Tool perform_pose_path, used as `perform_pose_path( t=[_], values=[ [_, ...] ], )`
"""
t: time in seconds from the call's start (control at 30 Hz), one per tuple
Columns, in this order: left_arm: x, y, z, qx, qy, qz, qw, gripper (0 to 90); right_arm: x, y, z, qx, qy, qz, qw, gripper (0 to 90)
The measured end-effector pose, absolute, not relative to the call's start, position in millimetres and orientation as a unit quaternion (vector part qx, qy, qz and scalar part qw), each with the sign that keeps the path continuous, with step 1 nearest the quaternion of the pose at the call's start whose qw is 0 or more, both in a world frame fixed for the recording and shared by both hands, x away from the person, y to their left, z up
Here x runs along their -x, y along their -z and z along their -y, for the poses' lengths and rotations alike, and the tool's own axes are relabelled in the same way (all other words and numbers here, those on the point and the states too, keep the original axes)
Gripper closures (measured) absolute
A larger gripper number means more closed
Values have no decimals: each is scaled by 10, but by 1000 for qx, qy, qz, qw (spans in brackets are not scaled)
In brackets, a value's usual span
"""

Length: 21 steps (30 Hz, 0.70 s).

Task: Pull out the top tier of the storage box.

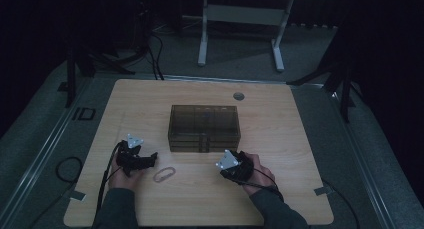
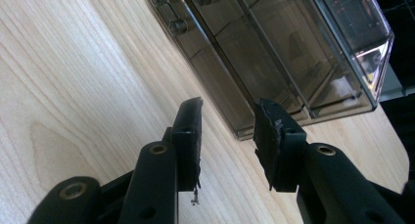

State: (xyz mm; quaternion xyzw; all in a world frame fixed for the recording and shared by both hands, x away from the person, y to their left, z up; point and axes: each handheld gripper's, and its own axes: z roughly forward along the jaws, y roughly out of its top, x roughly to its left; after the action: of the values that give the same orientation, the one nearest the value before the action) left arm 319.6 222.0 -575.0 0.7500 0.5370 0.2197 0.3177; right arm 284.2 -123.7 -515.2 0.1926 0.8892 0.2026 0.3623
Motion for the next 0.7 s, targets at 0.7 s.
perform_pose_path(
  t=[0.7],
  values=[
    [-3196,5750,-2220,-750,-220,-537,318,146,-2843,5123,1083,-160,-182,-884,400,667]
  ],
)
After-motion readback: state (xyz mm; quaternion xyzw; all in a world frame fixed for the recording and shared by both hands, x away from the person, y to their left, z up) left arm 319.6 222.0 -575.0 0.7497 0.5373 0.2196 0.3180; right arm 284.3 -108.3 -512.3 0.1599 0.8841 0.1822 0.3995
